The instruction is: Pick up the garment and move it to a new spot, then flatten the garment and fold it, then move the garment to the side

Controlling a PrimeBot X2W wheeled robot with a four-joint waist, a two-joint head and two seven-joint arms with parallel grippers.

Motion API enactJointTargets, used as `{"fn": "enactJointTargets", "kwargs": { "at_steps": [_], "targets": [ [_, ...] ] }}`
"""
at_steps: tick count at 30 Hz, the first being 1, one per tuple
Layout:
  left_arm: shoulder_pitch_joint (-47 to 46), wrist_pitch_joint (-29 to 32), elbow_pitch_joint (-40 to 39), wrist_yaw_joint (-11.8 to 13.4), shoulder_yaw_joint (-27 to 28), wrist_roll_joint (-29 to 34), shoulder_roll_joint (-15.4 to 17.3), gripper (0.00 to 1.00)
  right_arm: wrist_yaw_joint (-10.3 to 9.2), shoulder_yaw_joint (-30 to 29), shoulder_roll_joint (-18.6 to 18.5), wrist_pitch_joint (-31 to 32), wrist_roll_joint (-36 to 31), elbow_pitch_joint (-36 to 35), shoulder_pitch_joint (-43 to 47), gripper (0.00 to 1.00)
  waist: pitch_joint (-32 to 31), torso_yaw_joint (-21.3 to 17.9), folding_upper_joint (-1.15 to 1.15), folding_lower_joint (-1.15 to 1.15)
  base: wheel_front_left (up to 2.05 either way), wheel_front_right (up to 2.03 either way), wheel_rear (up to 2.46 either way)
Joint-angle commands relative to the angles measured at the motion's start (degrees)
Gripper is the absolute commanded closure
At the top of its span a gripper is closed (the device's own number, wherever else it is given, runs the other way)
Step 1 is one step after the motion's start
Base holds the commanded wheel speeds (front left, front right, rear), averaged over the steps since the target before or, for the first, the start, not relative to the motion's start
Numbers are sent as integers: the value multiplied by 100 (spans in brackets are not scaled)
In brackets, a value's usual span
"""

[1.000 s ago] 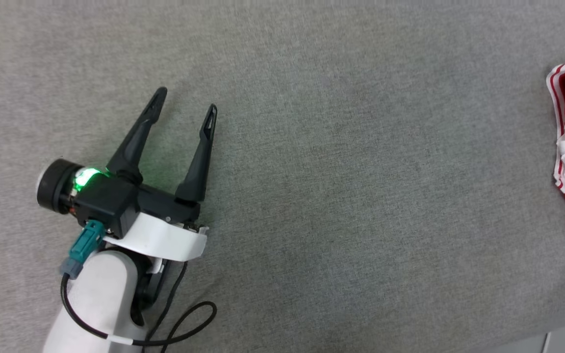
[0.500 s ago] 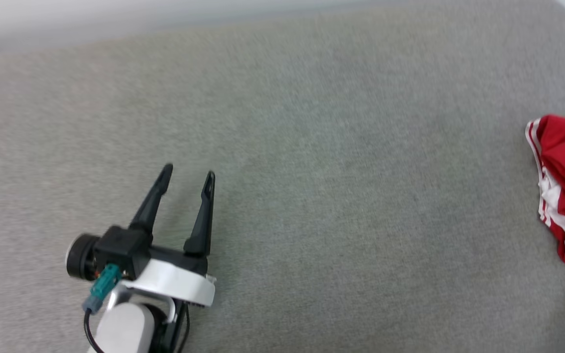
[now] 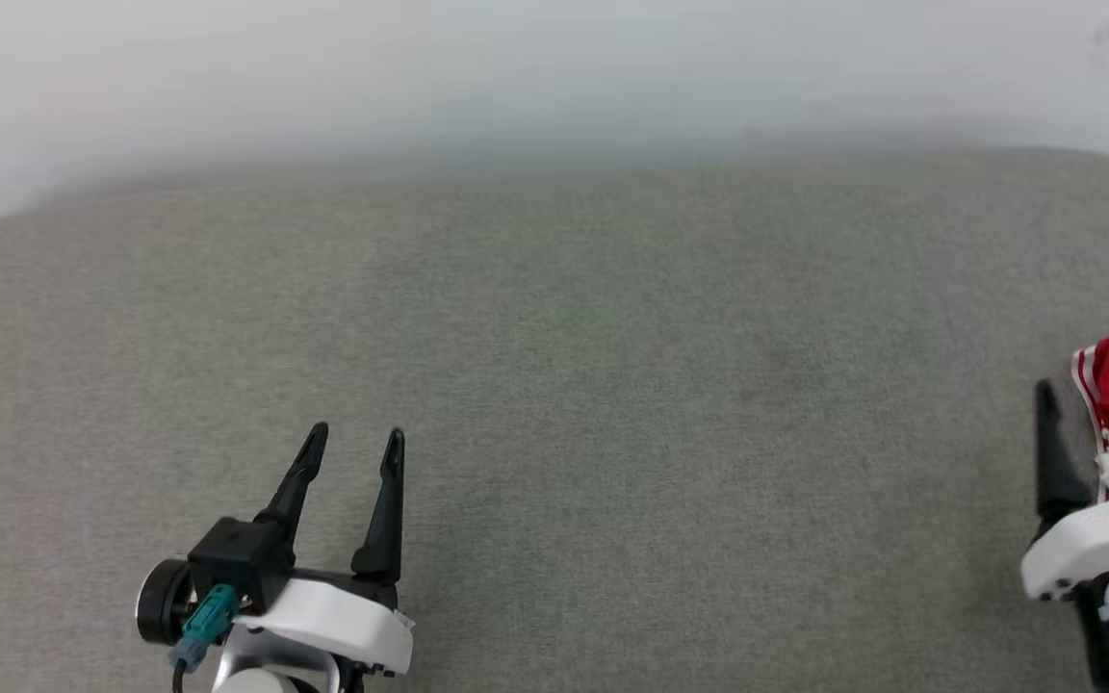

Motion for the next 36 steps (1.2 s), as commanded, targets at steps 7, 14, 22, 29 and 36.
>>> {"fn": "enactJointTargets", "kwargs": {
  "at_steps": [7,14,22,29,36],
  "targets": [
    [241,-36,121,135,196,20,83,0,-5,542,316,15,262,-672,654,0,-335,263,0,1,0,0,0],
    [395,-37,170,184,244,91,117,0,-5,746,482,143,332,-1354,1248,0,-509,289,0,1,0,0,0],
    [540,-33,274,185,258,109,116,0,-5,798,608,339,163,-1895,1757,0,-677,235,0,1,0,0,0],
    [491,-34,357,165,241,117,85,0,-5,814,647,463,66,-2148,1845,0,-707,249,0,1,0,0,0],
    [419,-34,462,148,249,93,92,0,-5,859,656,479,81,-2126,1794,0,-707,237,0,1,0,0,0]
  ]
}}
